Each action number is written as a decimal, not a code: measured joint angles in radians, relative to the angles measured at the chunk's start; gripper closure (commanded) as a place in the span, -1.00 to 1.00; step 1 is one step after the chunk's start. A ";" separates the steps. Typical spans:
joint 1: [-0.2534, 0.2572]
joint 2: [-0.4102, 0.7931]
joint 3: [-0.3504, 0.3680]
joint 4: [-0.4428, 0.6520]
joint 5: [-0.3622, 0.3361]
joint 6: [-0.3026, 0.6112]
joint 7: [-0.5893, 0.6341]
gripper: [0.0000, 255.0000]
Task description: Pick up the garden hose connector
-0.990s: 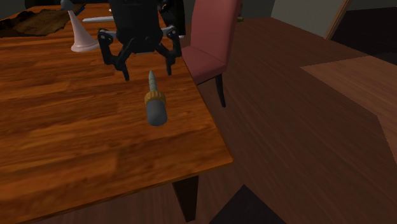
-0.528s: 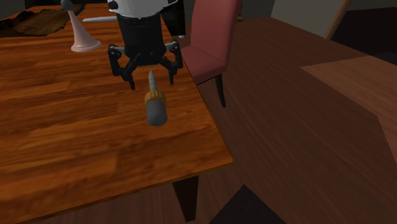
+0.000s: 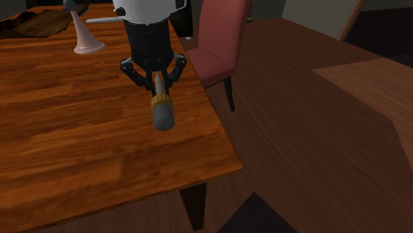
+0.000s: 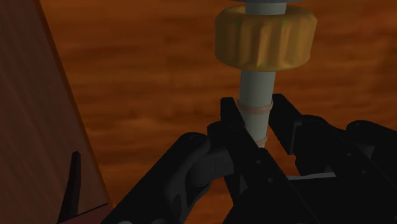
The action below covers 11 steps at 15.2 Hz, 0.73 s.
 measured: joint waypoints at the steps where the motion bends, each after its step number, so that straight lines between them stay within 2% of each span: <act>1: 0.000 0.000 0.000 0.000 0.000 0.000 0.000 1.00; 5: 0.001 0.000 0.001 0.007 0.000 -0.007 0.001 1.00; 11: 0.001 0.004 0.002 0.087 0.001 -0.083 0.002 1.00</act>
